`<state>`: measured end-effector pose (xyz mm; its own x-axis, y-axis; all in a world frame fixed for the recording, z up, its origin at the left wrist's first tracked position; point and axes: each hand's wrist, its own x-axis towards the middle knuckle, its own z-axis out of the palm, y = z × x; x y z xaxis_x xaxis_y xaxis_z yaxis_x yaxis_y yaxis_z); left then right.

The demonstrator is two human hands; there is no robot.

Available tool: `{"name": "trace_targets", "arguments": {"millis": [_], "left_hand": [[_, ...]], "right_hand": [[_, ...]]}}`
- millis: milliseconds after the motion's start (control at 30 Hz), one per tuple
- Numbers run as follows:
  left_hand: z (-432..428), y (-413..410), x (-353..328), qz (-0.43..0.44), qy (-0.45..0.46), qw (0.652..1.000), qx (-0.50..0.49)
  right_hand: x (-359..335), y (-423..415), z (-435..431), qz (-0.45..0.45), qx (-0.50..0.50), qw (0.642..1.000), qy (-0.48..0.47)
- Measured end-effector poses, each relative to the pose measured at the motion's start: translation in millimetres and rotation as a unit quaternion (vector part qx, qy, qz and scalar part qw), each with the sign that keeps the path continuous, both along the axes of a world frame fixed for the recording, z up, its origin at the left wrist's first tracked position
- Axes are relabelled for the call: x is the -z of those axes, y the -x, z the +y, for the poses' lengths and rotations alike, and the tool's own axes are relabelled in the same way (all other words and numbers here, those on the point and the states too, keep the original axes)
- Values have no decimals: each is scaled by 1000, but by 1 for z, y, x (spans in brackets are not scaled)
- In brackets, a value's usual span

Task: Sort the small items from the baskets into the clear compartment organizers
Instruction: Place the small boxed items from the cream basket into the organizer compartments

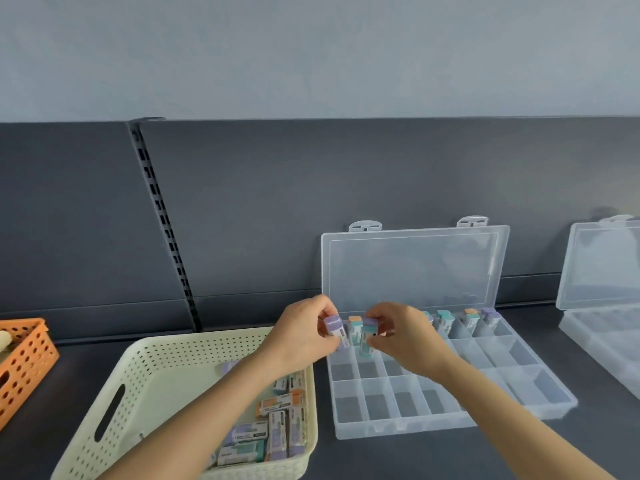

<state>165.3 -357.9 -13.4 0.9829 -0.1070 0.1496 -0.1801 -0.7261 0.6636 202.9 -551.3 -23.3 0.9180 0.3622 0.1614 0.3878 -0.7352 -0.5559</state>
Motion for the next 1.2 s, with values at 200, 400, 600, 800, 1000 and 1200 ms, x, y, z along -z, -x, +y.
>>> {"name": "trace_targets", "arguments": {"millis": [200, 400, 600, 800, 1000, 1200], "left_hand": [[-19, -6, 17, 49, -114, 991, 51], [-27, -12, 27, 8, -232, 972, 36], [-26, -17, 39, -45, -316, 948, 7], [-24, -16, 40, -24, -324, 946, -2], [-25, -18, 41, -18, -318, 948, -3], [-25, -18, 40, -18, -307, 952, 0]], "right_hand": [[16, -3, -15, 22, -29, 999, 10], [23, -7, -8, 22, -64, 998, 21], [36, -9, -6, 27, -65, 996, 61], [41, -10, -9, -2, -54, 992, 111], [41, -10, -3, -8, -71, 987, 141], [34, -12, 4, 5, -75, 990, 122]]}}
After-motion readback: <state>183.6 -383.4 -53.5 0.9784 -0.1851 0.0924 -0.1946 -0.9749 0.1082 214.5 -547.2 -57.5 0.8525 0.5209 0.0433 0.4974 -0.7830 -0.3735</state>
